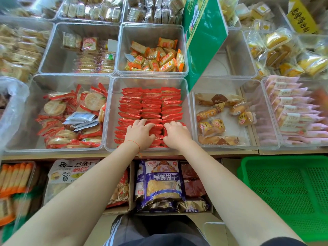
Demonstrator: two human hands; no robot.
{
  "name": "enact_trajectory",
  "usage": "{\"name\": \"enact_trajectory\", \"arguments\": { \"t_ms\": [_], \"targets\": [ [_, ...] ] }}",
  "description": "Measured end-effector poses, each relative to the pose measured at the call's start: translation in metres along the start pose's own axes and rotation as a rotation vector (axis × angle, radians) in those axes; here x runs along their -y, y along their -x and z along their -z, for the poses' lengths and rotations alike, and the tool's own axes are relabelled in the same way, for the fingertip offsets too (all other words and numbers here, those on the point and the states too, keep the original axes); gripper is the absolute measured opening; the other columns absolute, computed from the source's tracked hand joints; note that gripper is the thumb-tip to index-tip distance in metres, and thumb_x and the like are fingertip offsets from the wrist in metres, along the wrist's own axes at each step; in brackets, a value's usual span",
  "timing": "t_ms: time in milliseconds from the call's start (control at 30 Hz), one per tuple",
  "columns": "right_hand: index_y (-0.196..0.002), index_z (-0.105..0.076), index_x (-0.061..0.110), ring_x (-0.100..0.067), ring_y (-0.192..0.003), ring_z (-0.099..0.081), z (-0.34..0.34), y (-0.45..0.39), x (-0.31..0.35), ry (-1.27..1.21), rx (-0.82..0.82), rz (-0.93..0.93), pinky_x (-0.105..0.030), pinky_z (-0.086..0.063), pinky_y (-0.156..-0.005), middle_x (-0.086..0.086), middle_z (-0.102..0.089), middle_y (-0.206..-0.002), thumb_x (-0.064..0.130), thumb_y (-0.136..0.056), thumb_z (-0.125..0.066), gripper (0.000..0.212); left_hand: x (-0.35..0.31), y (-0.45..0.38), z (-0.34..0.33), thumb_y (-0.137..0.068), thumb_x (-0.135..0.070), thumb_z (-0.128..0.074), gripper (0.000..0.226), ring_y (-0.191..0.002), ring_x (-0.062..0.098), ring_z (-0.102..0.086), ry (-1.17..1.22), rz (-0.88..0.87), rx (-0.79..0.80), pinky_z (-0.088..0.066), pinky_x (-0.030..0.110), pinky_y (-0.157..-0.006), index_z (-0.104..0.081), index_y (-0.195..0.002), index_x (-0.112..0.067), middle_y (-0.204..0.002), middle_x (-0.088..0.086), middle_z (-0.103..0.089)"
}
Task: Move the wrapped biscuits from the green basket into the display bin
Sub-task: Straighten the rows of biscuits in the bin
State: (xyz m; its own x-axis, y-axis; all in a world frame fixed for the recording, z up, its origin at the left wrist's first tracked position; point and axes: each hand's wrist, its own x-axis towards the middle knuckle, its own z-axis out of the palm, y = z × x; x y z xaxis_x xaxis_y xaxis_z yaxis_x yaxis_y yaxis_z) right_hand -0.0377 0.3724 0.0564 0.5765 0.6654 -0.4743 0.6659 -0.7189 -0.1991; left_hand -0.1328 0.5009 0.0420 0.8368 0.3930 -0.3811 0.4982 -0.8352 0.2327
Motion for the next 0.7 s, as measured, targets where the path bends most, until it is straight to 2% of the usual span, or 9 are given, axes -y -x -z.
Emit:
{"name": "enact_trajectory", "arguments": {
  "t_ms": [100,167,200,267,333,533,567,633,700],
  "targets": [
    [-0.126,-0.056,0.014,-0.029,-0.124,-0.046,0.009,-0.002,0.004,0.055,-0.074,-0.008,-0.044,-0.035,-0.105,-0.009,-0.054,-0.13,0.033,-0.094,-0.046,0.038,0.007,0.0,0.006,-0.092,-0.037,-0.047,0.046,-0.137,0.025,-0.031,0.084,-0.027,-0.054,-0.032,0.046,-0.109,-0.051,-0.137,-0.028,-0.148,0.004,-0.04],
    [-0.13,-0.053,0.015,-0.029,-0.125,-0.045,0.009,-0.006,0.006,0.1,-0.212,0.05,-0.043,-0.035,-0.104,-0.009,-0.053,-0.133,0.034,-0.096,-0.048,0.039,0.013,0.001,0.007,-0.092,-0.035,-0.048,0.05,-0.144,0.027,-0.022,0.066,-0.009,-0.127,-0.026,0.047,-0.113,-0.046,-0.141,-0.024,-0.155,0.007,-0.031],
    [-0.138,-0.046,0.019,-0.029,-0.132,-0.04,0.007,-0.009,0.008,0.098,-0.242,0.103,-0.044,-0.033,-0.107,-0.009,-0.047,-0.142,0.038,-0.096,-0.051,0.047,0.017,0.002,0.006,-0.093,-0.036,-0.047,0.055,-0.147,0.028,-0.014,0.034,0.019,-0.132,-0.021,0.048,-0.116,-0.039,-0.146,-0.024,-0.159,0.008,-0.023],
    [-0.151,-0.028,0.031,-0.029,-0.147,-0.021,0.001,-0.015,0.014,0.075,-0.145,0.199,-0.049,-0.024,-0.116,-0.007,-0.024,-0.16,0.048,-0.092,-0.058,0.069,0.025,0.003,0.004,-0.095,-0.04,-0.043,0.064,-0.15,0.03,-0.003,-0.003,0.075,-0.062,-0.012,0.05,-0.119,-0.022,-0.154,-0.025,-0.163,0.008,-0.009],
    [-0.153,-0.019,0.039,-0.028,-0.151,-0.008,-0.008,-0.023,0.02,0.133,-0.036,0.239,-0.052,-0.016,-0.119,-0.003,-0.01,-0.165,0.054,-0.089,-0.061,0.078,0.032,0.002,0.001,-0.097,-0.045,-0.039,0.067,-0.15,0.03,-0.001,-0.01,0.089,0.021,-0.011,0.05,-0.119,-0.013,-0.155,-0.027,-0.164,0.007,-0.005],
    [-0.148,-0.035,0.042,-0.032,-0.15,-0.007,-0.009,-0.036,0.028,0.213,-0.115,0.195,-0.055,-0.01,-0.118,-0.006,-0.011,-0.164,0.046,-0.094,-0.058,0.059,0.045,0.0,0.004,-0.099,-0.049,-0.033,0.063,-0.15,0.027,-0.005,-0.011,0.031,0.054,-0.013,0.047,-0.119,-0.013,-0.155,-0.029,-0.163,0.005,-0.01],
    [-0.145,-0.04,0.041,-0.031,-0.15,-0.007,-0.009,-0.036,0.029,0.193,-0.137,0.195,-0.055,-0.01,-0.118,-0.008,-0.012,-0.164,0.044,-0.095,-0.056,0.052,0.047,0.001,0.006,-0.099,-0.046,-0.035,0.061,-0.15,0.027,-0.005,-0.041,0.0,-0.011,-0.011,0.047,-0.12,-0.018,-0.155,-0.027,-0.163,0.006,-0.013],
    [-0.138,-0.052,0.036,-0.029,-0.15,-0.009,-0.008,-0.037,0.032,0.102,-0.223,0.216,-0.053,-0.009,-0.119,-0.009,-0.018,-0.163,0.044,-0.098,-0.05,0.041,0.053,0.001,0.014,-0.097,-0.036,-0.038,0.059,-0.151,0.026,-0.003,-0.148,-0.045,-0.245,-0.001,0.047,-0.121,-0.026,-0.153,-0.021,-0.162,0.008,-0.015],
    [-0.143,-0.046,0.034,-0.026,-0.151,-0.006,-0.007,-0.041,0.036,0.054,-0.267,0.256,-0.052,-0.007,-0.12,-0.007,-0.015,-0.164,0.052,-0.097,-0.047,0.05,0.064,-0.004,0.024,-0.095,-0.03,-0.037,0.062,-0.151,0.025,0.002,-0.233,0.013,-0.433,0.005,0.048,-0.121,-0.022,-0.153,-0.017,-0.163,0.009,-0.009]
  ]
}}
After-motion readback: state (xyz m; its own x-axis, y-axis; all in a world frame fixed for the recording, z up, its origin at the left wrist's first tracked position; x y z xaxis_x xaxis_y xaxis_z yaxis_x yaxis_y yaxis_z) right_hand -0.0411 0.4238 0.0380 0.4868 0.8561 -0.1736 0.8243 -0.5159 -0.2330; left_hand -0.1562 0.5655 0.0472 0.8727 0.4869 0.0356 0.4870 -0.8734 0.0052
